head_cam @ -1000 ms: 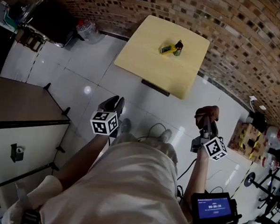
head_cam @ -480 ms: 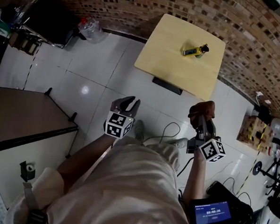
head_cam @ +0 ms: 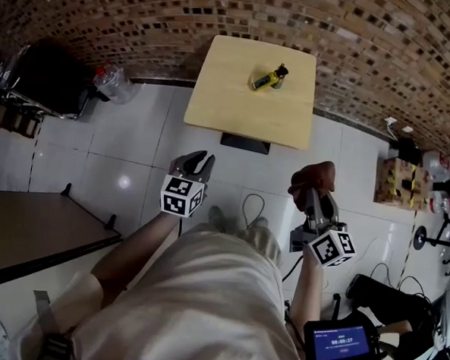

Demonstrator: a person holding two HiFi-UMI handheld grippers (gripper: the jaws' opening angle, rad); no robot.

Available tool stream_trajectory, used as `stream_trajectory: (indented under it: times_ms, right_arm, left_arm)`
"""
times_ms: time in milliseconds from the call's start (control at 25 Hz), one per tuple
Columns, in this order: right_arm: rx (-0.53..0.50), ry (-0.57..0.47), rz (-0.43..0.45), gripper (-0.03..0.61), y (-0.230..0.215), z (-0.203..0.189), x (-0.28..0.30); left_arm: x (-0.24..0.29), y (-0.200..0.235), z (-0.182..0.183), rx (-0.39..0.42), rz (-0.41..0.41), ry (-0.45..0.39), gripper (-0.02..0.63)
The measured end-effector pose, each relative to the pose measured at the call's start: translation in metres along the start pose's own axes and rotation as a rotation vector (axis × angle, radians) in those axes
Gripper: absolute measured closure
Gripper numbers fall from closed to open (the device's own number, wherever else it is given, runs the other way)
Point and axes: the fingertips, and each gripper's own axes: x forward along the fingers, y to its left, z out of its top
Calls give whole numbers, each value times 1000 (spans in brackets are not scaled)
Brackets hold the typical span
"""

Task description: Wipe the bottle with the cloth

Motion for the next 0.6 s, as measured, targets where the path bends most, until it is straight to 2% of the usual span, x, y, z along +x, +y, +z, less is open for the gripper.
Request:
stream_trajectory:
  times_ms: [240, 440, 600]
  right_arm:
    - [-147, 20, 78, 494, 8, 32, -22]
    - [-205, -3, 107, 494, 3, 40, -41]
    - [-155, -15, 84, 494, -15, 31, -52]
  left_arm:
    - [9, -26, 50, -40, 5, -62, 526]
    - [12, -53, 43, -19, -3, -30, 528]
    - [12, -68, 35, -45, -11, -9, 532]
